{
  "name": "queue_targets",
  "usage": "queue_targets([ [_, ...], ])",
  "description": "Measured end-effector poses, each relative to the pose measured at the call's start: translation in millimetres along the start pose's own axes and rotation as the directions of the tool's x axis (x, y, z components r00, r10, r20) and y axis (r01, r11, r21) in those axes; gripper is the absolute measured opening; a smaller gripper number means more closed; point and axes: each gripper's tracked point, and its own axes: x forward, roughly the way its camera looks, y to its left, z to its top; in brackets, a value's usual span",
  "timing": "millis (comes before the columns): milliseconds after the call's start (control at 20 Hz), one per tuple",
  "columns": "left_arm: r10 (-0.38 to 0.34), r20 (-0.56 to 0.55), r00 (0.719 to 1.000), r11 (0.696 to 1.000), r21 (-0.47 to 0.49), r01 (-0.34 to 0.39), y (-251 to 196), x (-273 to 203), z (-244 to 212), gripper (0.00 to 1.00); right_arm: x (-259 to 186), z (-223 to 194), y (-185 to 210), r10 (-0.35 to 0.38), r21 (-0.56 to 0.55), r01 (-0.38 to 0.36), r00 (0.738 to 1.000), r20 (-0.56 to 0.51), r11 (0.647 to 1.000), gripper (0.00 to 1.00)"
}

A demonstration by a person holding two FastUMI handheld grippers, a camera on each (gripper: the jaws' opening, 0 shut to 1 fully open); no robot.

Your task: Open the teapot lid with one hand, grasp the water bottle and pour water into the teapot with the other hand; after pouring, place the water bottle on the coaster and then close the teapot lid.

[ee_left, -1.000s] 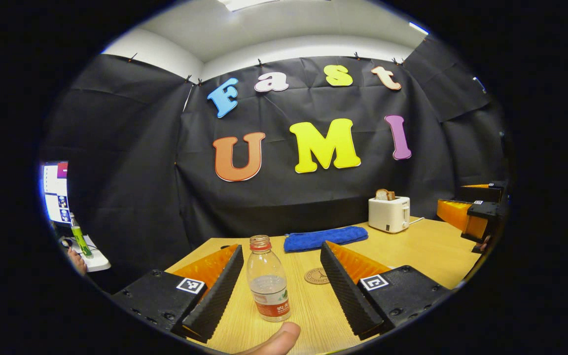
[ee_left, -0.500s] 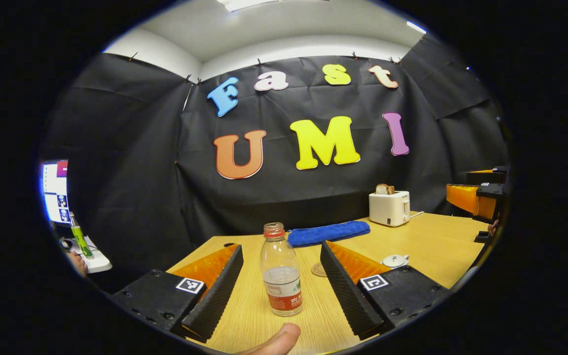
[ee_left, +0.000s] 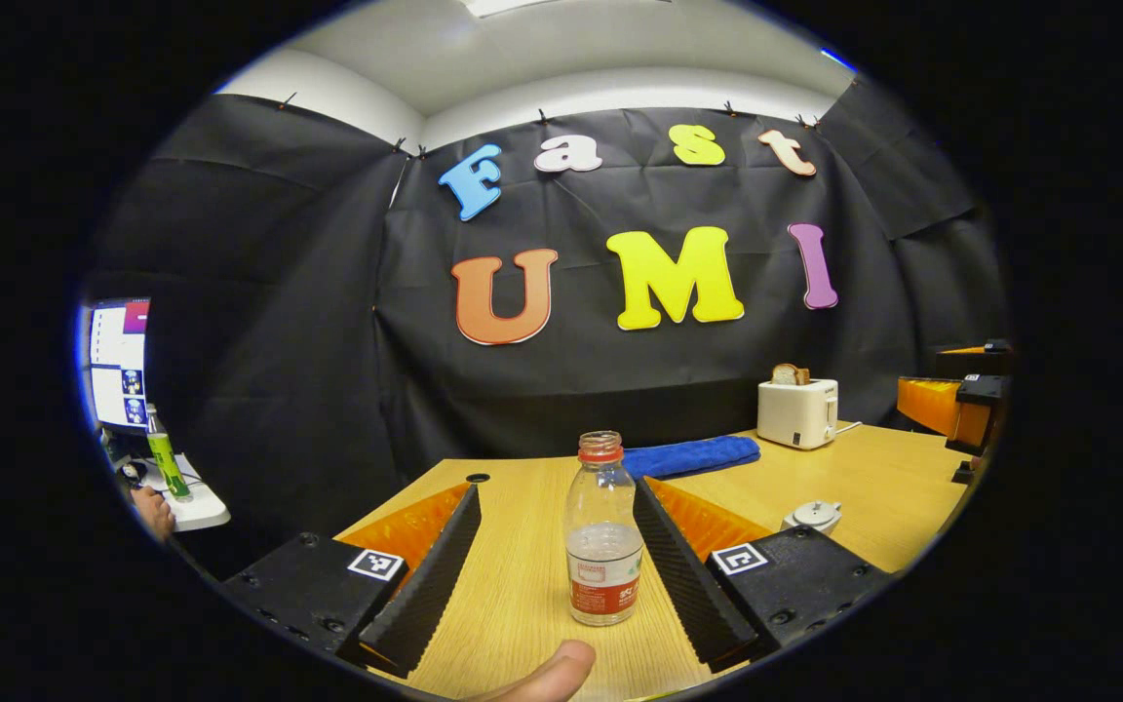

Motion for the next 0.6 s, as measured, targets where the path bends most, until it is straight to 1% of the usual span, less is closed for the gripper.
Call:
queue_targets([
  [100,-0.018,-0.050,0.999,1.000,-0.016,0.018,-6,3,-14,0.99,6,-8,-3,-0.011,0.015,0.011,1.000,-0.009,1.000,0.95],
  [250,-0.032,-0.059,0.998,0.999,-0.009,0.032,-9,6,-15,0.99,19,-22,-9,-0.023,0.033,0.023,0.999,-0.023,0.999,0.95],
  [350,-0.041,-0.057,0.998,0.999,0.000,0.041,-11,8,-15,0.99,31,-38,0,0.010,0.053,-0.007,0.999,-0.054,0.999,0.95],
  [450,-0.031,-0.055,0.998,1.000,-0.009,0.030,-8,7,-15,0.99,46,-59,6,0.023,0.064,-0.017,0.996,-0.091,0.998,0.96],
  [500,-0.028,-0.052,0.998,0.999,-0.018,0.027,-7,6,-16,0.99,54,-69,9,0.025,0.062,-0.019,0.994,-0.107,0.998,0.95],
  [550,-0.025,-0.048,0.999,0.999,-0.027,0.023,-6,4,-18,0.99,61,-79,13,0.030,0.055,-0.024,0.993,-0.117,0.998,0.97],
  [600,-0.020,-0.047,0.999,0.999,-0.033,0.018,-5,2,-20,0.99,68,-86,17,0.032,0.040,-0.027,0.992,-0.121,0.999,0.95],
])
